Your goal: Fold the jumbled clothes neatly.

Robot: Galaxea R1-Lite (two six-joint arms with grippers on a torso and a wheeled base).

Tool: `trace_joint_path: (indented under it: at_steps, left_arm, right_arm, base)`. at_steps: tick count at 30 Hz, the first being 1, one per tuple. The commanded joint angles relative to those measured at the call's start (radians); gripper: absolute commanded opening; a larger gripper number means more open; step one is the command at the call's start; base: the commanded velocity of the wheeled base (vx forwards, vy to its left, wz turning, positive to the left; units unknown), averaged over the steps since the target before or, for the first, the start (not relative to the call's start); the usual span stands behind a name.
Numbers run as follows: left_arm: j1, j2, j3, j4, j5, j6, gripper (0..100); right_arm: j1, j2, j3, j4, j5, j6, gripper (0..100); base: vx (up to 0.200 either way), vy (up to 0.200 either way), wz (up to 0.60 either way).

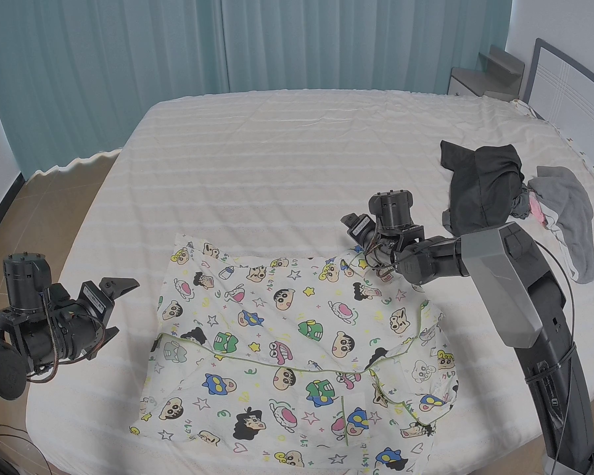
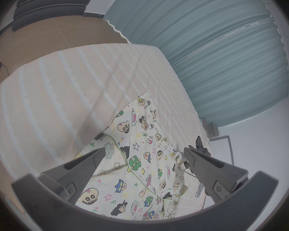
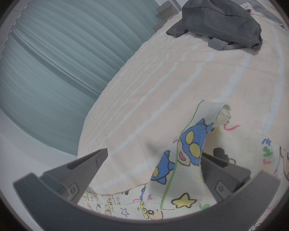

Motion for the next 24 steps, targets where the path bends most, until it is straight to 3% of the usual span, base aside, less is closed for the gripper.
trace_joint_path:
  at_steps: [1, 10, 22, 24]
  left_arm:
    - [0.000, 0.000, 0.003, -0.002, 0.001, 0.000, 100]
    - [-0.003, 0.000, 0.021, -0.036, 0.001, -0.002, 100]
    - [-0.004, 0.000, 0.044, -0.068, -0.001, -0.002, 100]
    - [-0.004, 0.000, 0.047, -0.070, -0.001, 0.000, 100]
  right_arm:
    - [-0.011, 0.011, -0.005, -0.004, 0.000, -0.001, 100]
    - [-0.020, -0.049, -0.005, 0.007, -0.011, -0.006, 100]
    - [-0.013, -0.183, -0.005, 0.125, -0.028, -0.009, 100]
    - [-0.020, -0.213, -0.005, 0.267, -0.046, -0.032, 100]
  base:
    - [0.000, 0.000, 0.00]
    - [0.000, 0.000, 0.00]
    - [0.000, 0.000, 0.00]
    - [0.000, 0.000, 0.00]
